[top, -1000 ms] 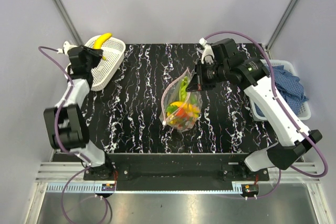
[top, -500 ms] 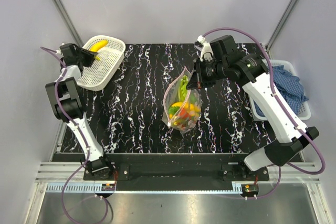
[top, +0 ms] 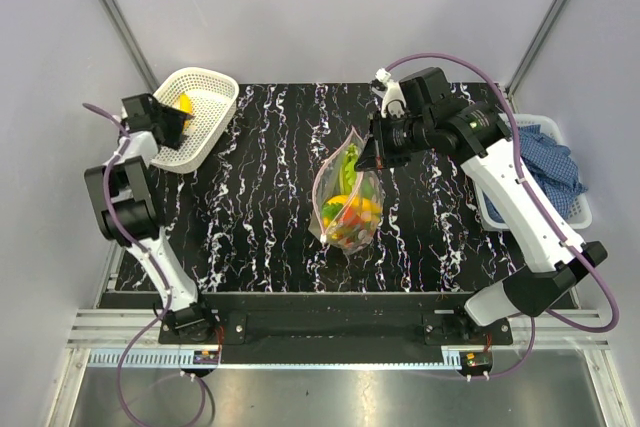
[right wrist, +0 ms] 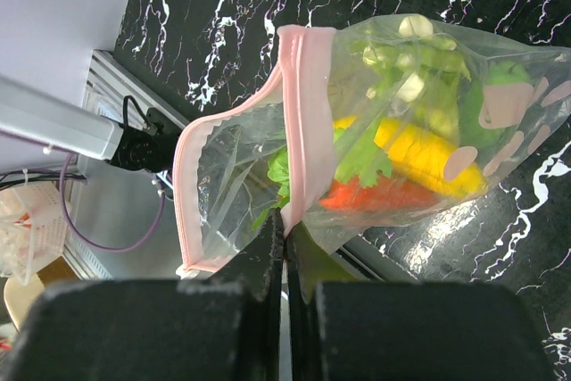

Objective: Open the zip-top bag and remove the fake food

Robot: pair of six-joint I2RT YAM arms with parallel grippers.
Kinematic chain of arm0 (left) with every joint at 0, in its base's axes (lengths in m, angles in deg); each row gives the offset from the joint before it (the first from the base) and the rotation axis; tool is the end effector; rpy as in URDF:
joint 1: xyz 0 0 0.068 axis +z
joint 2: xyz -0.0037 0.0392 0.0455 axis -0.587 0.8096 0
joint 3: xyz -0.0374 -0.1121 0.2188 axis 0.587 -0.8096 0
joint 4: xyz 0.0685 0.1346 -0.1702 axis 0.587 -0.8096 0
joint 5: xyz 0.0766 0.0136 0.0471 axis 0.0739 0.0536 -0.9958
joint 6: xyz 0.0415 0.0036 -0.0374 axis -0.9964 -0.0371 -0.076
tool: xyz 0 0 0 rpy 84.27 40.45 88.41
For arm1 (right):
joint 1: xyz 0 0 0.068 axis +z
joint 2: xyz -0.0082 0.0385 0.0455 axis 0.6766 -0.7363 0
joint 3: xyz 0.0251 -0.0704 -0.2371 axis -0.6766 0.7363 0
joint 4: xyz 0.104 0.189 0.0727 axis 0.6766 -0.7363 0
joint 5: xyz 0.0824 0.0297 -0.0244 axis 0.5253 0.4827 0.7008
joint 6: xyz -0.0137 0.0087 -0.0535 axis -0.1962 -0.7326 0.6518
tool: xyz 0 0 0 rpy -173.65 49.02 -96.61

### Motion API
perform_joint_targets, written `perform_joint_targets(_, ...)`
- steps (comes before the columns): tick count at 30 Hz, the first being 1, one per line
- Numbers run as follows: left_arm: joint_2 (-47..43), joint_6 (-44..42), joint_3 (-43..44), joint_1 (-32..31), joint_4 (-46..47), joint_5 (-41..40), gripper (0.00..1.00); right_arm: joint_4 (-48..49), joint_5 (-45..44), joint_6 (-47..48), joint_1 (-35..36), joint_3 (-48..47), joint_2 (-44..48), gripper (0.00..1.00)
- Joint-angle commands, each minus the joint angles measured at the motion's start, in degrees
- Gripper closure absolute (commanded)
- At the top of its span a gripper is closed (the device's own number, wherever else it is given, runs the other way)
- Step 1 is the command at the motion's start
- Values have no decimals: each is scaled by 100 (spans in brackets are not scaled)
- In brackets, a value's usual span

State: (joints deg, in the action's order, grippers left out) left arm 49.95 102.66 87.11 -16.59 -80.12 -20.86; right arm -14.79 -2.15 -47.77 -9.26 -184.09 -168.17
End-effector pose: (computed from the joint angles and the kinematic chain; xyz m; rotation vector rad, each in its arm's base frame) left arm 0.4029 0.1323 0.2051 -1.2932 1.8747 -0.5952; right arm 0.2053 0.1521 0.4008 -0.4857 2.4083 0.8830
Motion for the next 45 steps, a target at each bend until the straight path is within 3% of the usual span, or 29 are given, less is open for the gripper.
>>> perform_joint_targets(1, -1594, 386, -1128, -730, 142, 113, 39, 88, -14, -7, -36, -103, -42, 100)
perform_joint_targets(6, -3113, 422, -2089, -2083, 195, 359, 46, 132, -22, -60, -45, -59, -86, 100)
perform_joint_targets(10, -4246, 151, -2142, -3058, -77, -263, 51, 150, 47, -113, -45, -50, -86, 100)
perform_joint_targets(14, -5023, -772, -1835, -4435, -480, -940, 58, 185, 162, -113, -45, -41, -42, 100)
perform_joint_targets(19, -5244, -2063, -1545, -5914, -921, -1697, 64, 264, 267, -148, -45, -32, -68, 100)
perform_joint_targets(20, -5139, -2265, -1475, -6387, -1060, -1784, 65, 281, 276, -183, -45, -6, -68, 100)
perform_joint_targets(26, -4226, -3286, -185, -7769, -2306, -2733, 74, 360, 268, -279, -45, 161, 46, 100)
perform_joint_targets(30, -3838, -3358, 231, -8061, -2960, -3445, 80, 387, 224, -332, -45, 214, 125, 100)
perform_joint_targets(34, -4030, -3313, 143, -8254, -3074, -3806, 83, 396, 189, -359, -54, 266, 178, 100)
perform_joint_targets(45, -4611, -3146, -305, -8334, -2977, -4071, 76, 466, 215, -411, -45, 363, 257, 100)
